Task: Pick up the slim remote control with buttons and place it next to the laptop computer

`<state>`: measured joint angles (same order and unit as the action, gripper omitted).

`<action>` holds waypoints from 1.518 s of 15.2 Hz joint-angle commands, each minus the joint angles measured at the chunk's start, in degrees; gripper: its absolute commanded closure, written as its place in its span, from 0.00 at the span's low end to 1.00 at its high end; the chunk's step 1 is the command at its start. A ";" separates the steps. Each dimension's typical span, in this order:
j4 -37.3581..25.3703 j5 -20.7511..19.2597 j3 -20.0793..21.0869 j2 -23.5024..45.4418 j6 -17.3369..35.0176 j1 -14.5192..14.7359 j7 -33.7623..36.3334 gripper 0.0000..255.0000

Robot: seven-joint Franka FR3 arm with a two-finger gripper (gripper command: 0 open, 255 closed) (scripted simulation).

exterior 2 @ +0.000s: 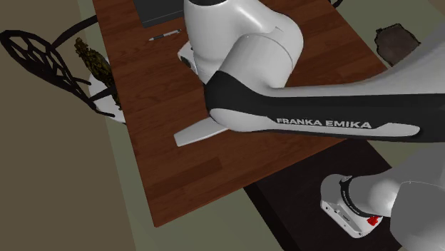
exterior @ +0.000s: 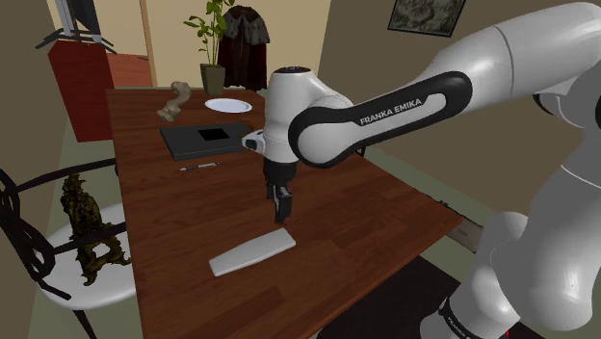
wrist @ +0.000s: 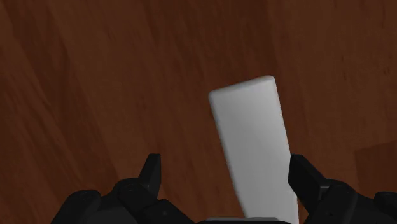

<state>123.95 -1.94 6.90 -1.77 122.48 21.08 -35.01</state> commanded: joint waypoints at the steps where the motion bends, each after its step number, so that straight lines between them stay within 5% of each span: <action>1: -0.50 0.08 1.17 2.31 1.71 1.24 -2.81 0.00; 6: -1.63 -0.02 3.85 6.72 4.70 3.74 -8.89 0.00; 21: 0.53 -1.00 3.70 10.08 10.14 3.83 -8.22 0.00; 22: 0.53 -1.00 3.70 10.08 10.14 3.83 -8.22 1.00; 23: 0.53 -1.00 3.70 10.08 10.14 3.83 -8.22 1.00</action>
<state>124.48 -2.93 10.60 8.30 132.62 24.91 -43.23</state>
